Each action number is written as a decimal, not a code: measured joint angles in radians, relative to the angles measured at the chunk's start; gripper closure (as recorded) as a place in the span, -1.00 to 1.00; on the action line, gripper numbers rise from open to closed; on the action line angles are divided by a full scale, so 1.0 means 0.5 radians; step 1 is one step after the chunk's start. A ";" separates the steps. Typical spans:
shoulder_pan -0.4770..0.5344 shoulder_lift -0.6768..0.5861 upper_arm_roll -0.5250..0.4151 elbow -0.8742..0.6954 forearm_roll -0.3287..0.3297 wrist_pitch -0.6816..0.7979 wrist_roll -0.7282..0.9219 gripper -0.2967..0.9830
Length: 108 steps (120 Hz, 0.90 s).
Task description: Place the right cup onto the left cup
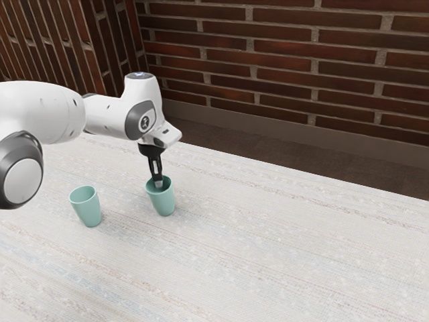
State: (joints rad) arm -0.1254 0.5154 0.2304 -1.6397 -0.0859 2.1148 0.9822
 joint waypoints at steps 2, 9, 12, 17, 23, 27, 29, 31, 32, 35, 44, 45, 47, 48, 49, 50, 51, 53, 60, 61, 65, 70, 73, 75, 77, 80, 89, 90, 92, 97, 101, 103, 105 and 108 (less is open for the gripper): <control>0.001 -0.001 0.000 0.000 0.002 0.004 0.000 0.63; -0.003 -0.003 0.000 -0.001 0.006 0.041 0.000 0.64; -0.007 -0.010 -0.001 -0.001 0.008 0.053 0.000 0.65; -0.012 -0.060 -0.001 -0.024 0.010 0.066 -0.003 0.66; -0.014 -0.128 -0.001 -0.058 0.013 0.074 -0.007 0.67; -0.013 -0.166 -0.001 -0.072 0.016 0.073 -0.010 0.67; -0.012 -0.189 -0.001 -0.082 0.017 0.072 -0.011 0.67; -0.011 -0.211 -0.001 -0.093 0.018 0.070 -0.013 0.67; -0.009 -0.224 -0.001 -0.101 0.019 0.069 -0.014 0.68; -0.003 -0.261 -0.001 -0.127 0.020 0.067 -0.017 0.68; 0.026 -0.363 0.000 -0.193 0.026 0.059 -0.024 0.68; 0.031 -0.373 0.000 -0.198 0.026 0.058 -0.025 0.68; 0.041 -0.391 0.001 -0.208 0.028 0.054 -0.026 0.68; 0.046 -0.401 0.001 -0.214 0.029 0.053 -0.027 0.68; 0.052 -0.410 0.001 -0.219 0.033 0.051 -0.028 0.68; 0.058 -0.419 0.000 -0.224 0.036 0.050 -0.029 0.69; 0.065 -0.428 0.001 -0.228 0.040 0.049 -0.030 0.69; 0.078 -0.446 0.001 -0.238 0.046 0.046 -0.031 0.69; 0.127 -0.497 0.001 -0.256 0.069 0.030 -0.036 0.69; 0.133 -0.503 0.001 -0.258 0.073 0.028 -0.037 0.69; 0.156 -0.529 0.002 -0.271 0.084 0.020 -0.040 0.69; 0.186 -0.556 0.002 -0.286 0.103 0.009 -0.045 0.69; 0.205 -0.568 0.002 -0.292 0.114 0.002 -0.048 0.69; 0.214 -0.574 0.003 -0.295 0.121 -0.004 -0.050 0.69; 0.221 -0.582 0.003 -0.301 0.126 -0.010 -0.052 0.69; 0.233 -0.593 0.004 -0.313 0.133 -0.019 -0.055 0.69; 0.269 -0.618 0.004 -0.340 0.168 -0.042 -0.066 0.69; 0.274 -0.621 0.003 -0.343 0.172 -0.044 -0.067 0.69; 0.282 -0.625 0.003 -0.349 0.181 -0.048 -0.070 0.69; 0.298 -0.634 0.004 -0.364 0.198 -0.057 -0.076 0.69; 0.313 -0.642 0.005 -0.375 0.213 -0.063 -0.081 0.69; 0.319 -0.646 0.005 -0.380 0.220 -0.066 -0.084 0.69; 0.324 -0.651 0.005 -0.383 0.226 -0.070 -0.087 0.69; 0.329 -0.659 0.005 -0.386 0.235 -0.075 -0.090 0.69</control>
State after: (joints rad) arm 0.0393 0.1861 0.2329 -1.8326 0.0317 2.0771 0.9371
